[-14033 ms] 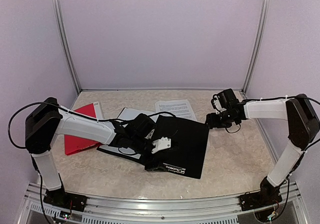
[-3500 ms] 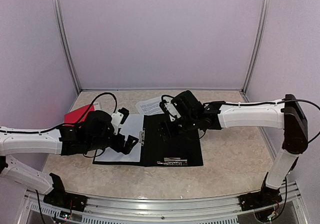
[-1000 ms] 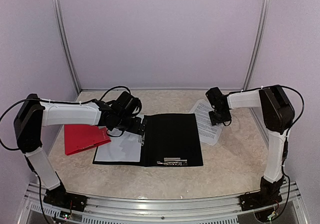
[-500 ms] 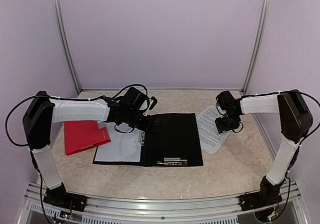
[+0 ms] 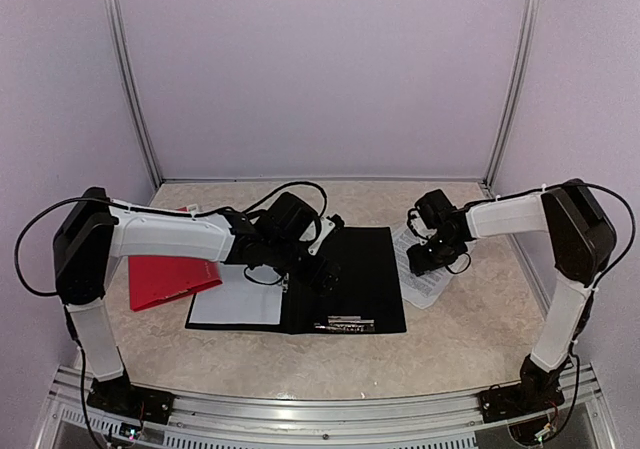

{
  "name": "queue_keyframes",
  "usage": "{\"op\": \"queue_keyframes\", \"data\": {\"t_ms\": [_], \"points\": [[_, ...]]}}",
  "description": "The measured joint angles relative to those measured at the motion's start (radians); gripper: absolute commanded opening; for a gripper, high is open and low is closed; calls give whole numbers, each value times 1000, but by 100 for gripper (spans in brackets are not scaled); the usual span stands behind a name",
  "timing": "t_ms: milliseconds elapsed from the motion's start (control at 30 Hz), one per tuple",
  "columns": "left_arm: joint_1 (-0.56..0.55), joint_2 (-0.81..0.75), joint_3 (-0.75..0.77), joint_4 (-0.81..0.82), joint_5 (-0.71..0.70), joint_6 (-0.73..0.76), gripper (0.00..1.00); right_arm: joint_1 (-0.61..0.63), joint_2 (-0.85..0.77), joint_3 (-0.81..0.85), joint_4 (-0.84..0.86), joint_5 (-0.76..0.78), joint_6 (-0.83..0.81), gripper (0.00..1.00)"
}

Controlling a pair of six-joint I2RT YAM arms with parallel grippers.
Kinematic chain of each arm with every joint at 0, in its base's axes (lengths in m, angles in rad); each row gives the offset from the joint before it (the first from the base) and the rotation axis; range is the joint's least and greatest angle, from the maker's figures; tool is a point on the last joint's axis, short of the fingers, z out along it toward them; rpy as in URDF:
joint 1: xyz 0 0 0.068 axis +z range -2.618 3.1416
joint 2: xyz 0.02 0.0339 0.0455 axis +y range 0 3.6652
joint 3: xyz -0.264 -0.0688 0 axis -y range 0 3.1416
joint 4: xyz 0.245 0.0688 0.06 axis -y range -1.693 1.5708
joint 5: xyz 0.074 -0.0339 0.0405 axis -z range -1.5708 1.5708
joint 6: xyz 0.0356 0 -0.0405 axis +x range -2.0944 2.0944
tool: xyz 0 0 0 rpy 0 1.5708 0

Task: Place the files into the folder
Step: Move the file to the center of the board.

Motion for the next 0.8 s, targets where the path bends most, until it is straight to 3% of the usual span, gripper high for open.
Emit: {"op": "queue_keyframes", "data": {"t_ms": [400, 800], "points": [[5, 62, 132, -7, 26, 2, 99, 89, -39, -43, -68, 91, 94, 46], [5, 71, 170, -28, 89, -58, 99, 364, -216, -206, -298, 108, 365, 45]]}}
